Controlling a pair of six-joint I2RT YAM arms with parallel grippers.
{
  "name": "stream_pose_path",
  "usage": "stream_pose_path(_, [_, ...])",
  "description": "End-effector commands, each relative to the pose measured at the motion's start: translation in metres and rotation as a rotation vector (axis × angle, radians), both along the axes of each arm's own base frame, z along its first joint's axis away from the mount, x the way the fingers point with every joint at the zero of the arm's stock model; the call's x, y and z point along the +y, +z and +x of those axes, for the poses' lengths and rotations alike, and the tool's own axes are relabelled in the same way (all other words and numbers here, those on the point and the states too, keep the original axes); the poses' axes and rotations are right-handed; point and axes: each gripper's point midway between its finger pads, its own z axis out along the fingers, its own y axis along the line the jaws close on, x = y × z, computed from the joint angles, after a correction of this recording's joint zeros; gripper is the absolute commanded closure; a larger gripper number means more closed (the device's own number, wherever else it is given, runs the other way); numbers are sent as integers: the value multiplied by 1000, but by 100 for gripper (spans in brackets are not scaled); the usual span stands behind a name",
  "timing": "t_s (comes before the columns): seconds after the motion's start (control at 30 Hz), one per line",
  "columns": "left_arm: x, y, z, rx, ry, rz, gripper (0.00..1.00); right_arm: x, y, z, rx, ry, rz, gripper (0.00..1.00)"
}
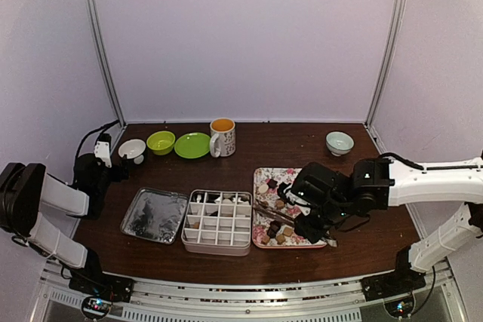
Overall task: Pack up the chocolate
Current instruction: Pick up the fake chocolate from the plate, then place the fake chocolate in the empty pocket of the box.
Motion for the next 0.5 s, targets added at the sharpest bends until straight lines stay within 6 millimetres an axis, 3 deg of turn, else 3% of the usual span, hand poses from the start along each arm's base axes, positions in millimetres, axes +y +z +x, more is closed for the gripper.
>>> stream_pose_path(0.0, [3,21,6,-74,9,-5,2,8,32,7,-47,0,80,81])
stream_pose_path(0.23, [3,21,6,-74,9,-5,2,21,59,2,-48,24,189,81])
stream_pose_path(0.47, [3,21,6,-73,9,-5,2,63,69,-23,62,158,333,80])
